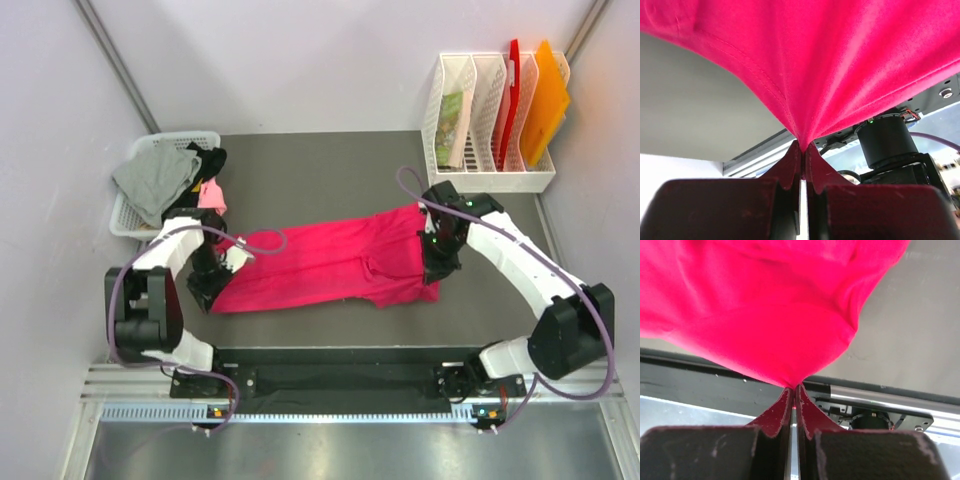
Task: Fold and stack the t-shirts
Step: Fold the other side of the tshirt into a rectangle
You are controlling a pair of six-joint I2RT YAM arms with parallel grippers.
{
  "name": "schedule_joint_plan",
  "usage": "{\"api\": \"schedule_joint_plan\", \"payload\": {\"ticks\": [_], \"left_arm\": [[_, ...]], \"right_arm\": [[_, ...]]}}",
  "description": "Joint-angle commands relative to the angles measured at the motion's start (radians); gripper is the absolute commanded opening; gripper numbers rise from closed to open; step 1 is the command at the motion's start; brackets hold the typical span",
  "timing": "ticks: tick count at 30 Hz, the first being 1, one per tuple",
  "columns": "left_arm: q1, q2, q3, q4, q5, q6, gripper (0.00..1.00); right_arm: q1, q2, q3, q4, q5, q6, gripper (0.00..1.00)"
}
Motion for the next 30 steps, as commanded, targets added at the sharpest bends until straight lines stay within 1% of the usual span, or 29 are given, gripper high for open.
{"api": "schedule_joint_plan", "payload": {"ticks": [1, 6, 11, 12, 13, 14, 16, 18, 20, 21, 23, 24, 25, 27, 30], "left_arm": [[0.004, 0.103, 0.079, 0.087, -0.009, -0.008, 0.03], [0.004, 0.260, 0.199, 0.127, -0.009, -0.004, 0.02], [0.005, 0.360, 0.302, 0.138, -0.009, -0.005, 0.02], [0.005, 0.387, 0.311, 0.137, -0.041, -0.005, 0.02], [0.005, 0.400, 0.319, 0.141, -0.047, -0.001, 0.04], [0.005, 0.409, 0.328, 0.150, -0.064, 0.001, 0.08], [0.007, 0.433, 0.340, 0.156, -0.082, 0.007, 0.10], [0.007, 0.452, 0.357, 0.167, -0.113, 0.007, 0.27], [0.007, 0.463, 0.382, 0.168, -0.136, 0.003, 0.60], [0.037, 0.464, 0.392, 0.170, -0.154, -0.003, 0.61], [0.045, 0.457, 0.427, 0.168, -0.181, -0.014, 0.61], [0.047, 0.441, 0.438, 0.165, -0.191, -0.019, 0.83], [0.047, 0.430, 0.451, 0.151, -0.201, -0.022, 0.99], [0.047, 0.386, 0.492, 0.125, -0.187, -0.025, 0.99], [0.033, 0.328, 0.544, 0.059, -0.130, -0.043, 0.99]], "right_arm": [[-0.012, 0.066, 0.116, 0.031, 0.039, 0.000, 0.00], [-0.042, 0.160, 0.243, 0.043, 0.049, -0.009, 0.00], [-0.067, 0.232, 0.326, 0.080, 0.048, -0.006, 0.00], [-0.070, 0.256, 0.333, 0.088, 0.046, -0.005, 0.00], [-0.075, 0.270, 0.336, 0.095, 0.046, -0.006, 0.00], [-0.075, 0.279, 0.343, 0.112, 0.046, -0.005, 0.00], [-0.079, 0.313, 0.351, 0.129, 0.042, -0.003, 0.00], [-0.079, 0.350, 0.362, 0.151, 0.040, -0.005, 0.00], [-0.081, 0.374, 0.366, 0.165, 0.045, -0.006, 0.00], [-0.082, 0.399, 0.368, 0.177, 0.048, -0.008, 0.00], [-0.082, 0.429, 0.371, 0.189, 0.049, -0.011, 0.00], [-0.084, 0.437, 0.372, 0.201, 0.049, -0.011, 0.00], [-0.084, 0.446, 0.376, 0.206, 0.051, -0.011, 0.00], [-0.084, 0.469, 0.386, 0.214, 0.051, -0.011, 0.00], [-0.089, 0.497, 0.409, 0.223, 0.043, -0.011, 0.00]]}}
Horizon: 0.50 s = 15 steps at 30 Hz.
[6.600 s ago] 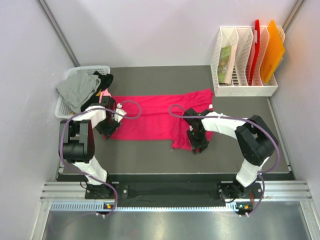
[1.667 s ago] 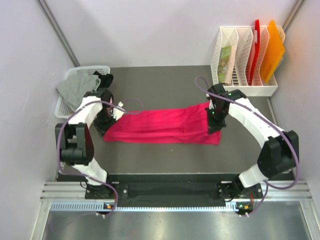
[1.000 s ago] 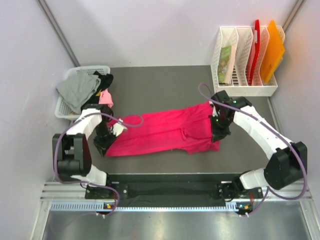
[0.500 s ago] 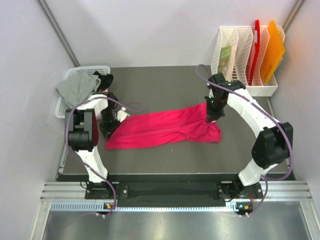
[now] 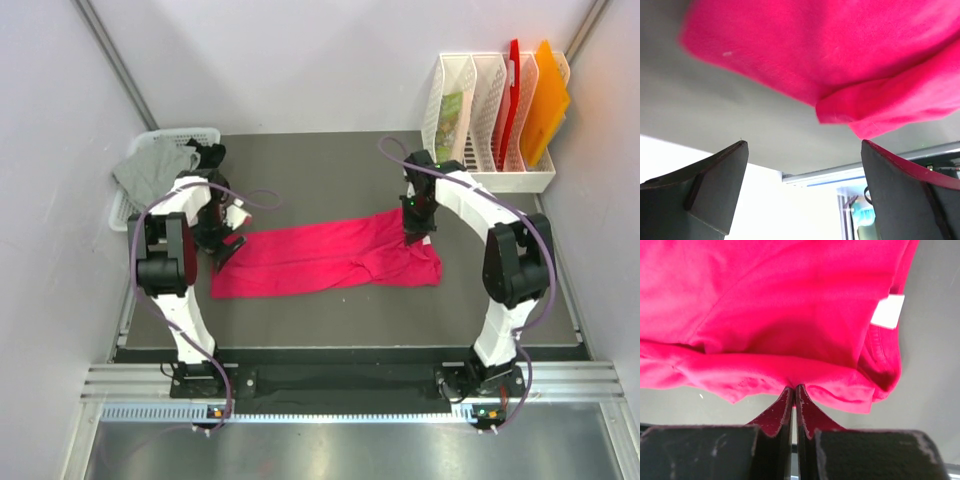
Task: Fold and stack the t-shirts
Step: Fold the other side of the tshirt into a rectangle
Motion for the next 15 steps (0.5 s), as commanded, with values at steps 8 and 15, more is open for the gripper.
{"api": "schedule_joint_plan", "payload": {"ticks": [8, 15], "left_arm": [[-0.140, -0.259, -0.087, -0.054, 0.111, -0.082, 0.99], [-0.176, -0.282, -0.276, 0.007, 0.150, -0.105, 0.99]], "right_arm": [[-0.031, 0.074, 0.141, 0.041, 0.017, -0.026, 0.00], [-0.032, 0.045, 0.086, 0.048, 0.018, -0.034, 0.00]]}}
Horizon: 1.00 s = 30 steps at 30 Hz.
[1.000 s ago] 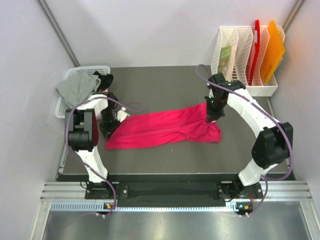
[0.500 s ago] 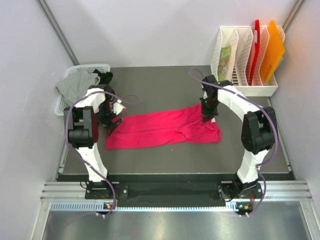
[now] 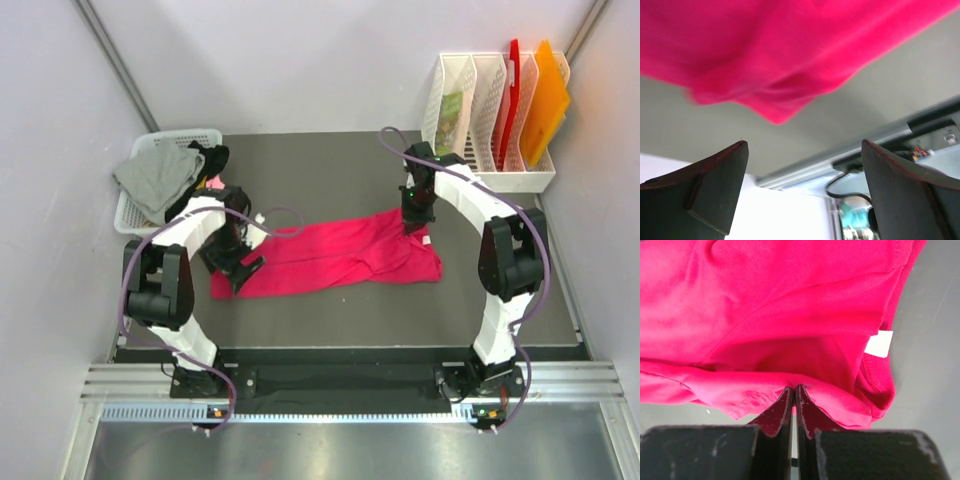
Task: Fold and stack the t-shirts
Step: Fold the other side of the tshirt into a rectangle
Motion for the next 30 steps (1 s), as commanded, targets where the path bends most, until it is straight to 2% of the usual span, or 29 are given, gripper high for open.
{"api": "schedule_joint_plan", "payload": {"ticks": [1, 7, 14, 16, 17, 18, 20, 21, 23, 26, 30], "left_arm": [[0.007, -0.013, -0.074, 0.024, 0.059, -0.025, 0.99], [-0.001, 0.006, -0.045, 0.049, 0.134, -0.044, 0.99], [-0.028, 0.085, -0.037, 0.104, 0.148, -0.037, 0.99], [-0.025, 0.094, -0.074, 0.125, 0.124, -0.022, 0.99], [-0.024, 0.092, -0.088, 0.144, 0.107, -0.015, 0.99], [-0.021, 0.091, -0.100, 0.154, 0.102, -0.002, 0.99], [-0.011, 0.089, -0.129, 0.165, 0.088, 0.007, 0.99], [-0.007, 0.088, -0.138, 0.173, 0.084, 0.016, 0.99], [0.013, 0.082, -0.163, 0.179, 0.079, 0.024, 0.99], [0.028, 0.063, -0.186, 0.185, 0.073, 0.039, 0.99], [0.032, 0.040, -0.198, 0.191, 0.067, 0.044, 0.99]], "right_arm": [[-0.011, -0.031, -0.027, 0.024, 0.015, -0.016, 0.00], [-0.019, -0.053, -0.060, 0.045, 0.023, -0.011, 0.00], [-0.031, 0.001, 0.018, 0.030, 0.046, -0.008, 0.02], [-0.039, 0.012, 0.044, 0.024, 0.064, -0.006, 0.09], [-0.042, 0.015, 0.052, 0.024, 0.064, -0.006, 0.16], [-0.045, 0.018, 0.060, 0.025, 0.105, -0.008, 0.28], [-0.046, 0.027, 0.083, 0.019, 0.133, -0.006, 0.34], [-0.048, 0.032, 0.089, 0.016, 0.159, -0.006, 0.43], [-0.050, 0.036, 0.104, 0.001, 0.182, -0.013, 0.53], [-0.047, -0.011, 0.080, -0.008, 0.167, -0.020, 0.52], [-0.028, -0.137, -0.050, -0.002, 0.045, -0.022, 0.47]]}}
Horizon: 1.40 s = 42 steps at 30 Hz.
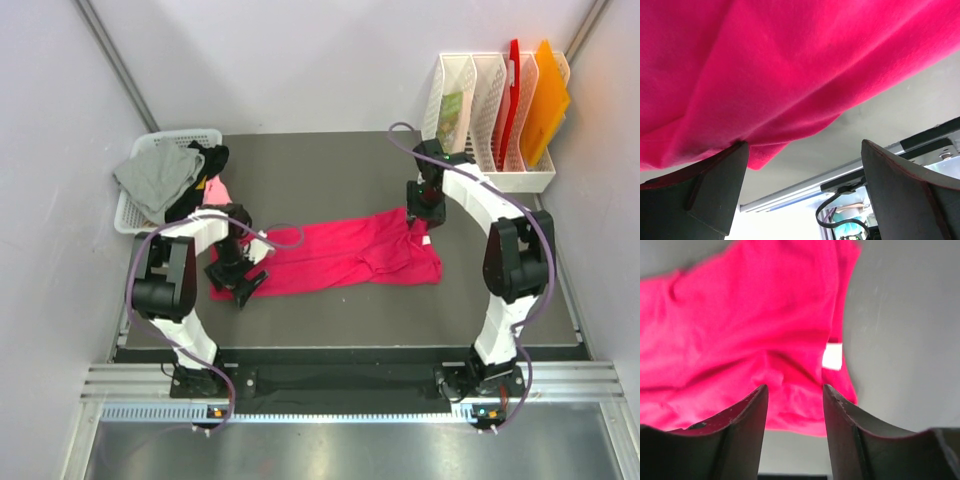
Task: Fold and stack the t-shirts
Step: Fold the other side of the tshirt into a rectangle
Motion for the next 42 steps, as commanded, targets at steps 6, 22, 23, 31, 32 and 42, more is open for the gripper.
{"api": "schedule_joint_plan", "payload": {"ticks": [6, 22, 23, 31, 32, 42], "left_arm": [[0.038, -0.036, -0.027, 0.063, -0.030, 0.060, 0.99], [0.137, -0.008, -0.004, 0.086, -0.050, 0.123, 0.99], [0.137, -0.013, -0.007, 0.086, -0.051, 0.127, 0.99], [0.173, -0.055, -0.042, 0.086, -0.054, 0.150, 0.99], [0.174, -0.055, -0.044, 0.086, -0.054, 0.151, 0.99], [0.183, -0.067, -0.051, 0.083, -0.054, 0.151, 0.99]], "right_arm": [[0.059, -0.229, -0.242, -0.018, -0.209, 0.003, 0.47], [0.138, -0.093, -0.251, 0.080, -0.267, 0.053, 0.40], [0.138, -0.083, -0.248, 0.086, -0.263, 0.053, 0.40], [0.138, -0.020, -0.267, 0.132, -0.235, 0.057, 0.38], [0.138, -0.019, -0.268, 0.135, -0.235, 0.059, 0.37], [0.124, -0.045, -0.164, 0.088, -0.194, 0.060, 0.00]]}}
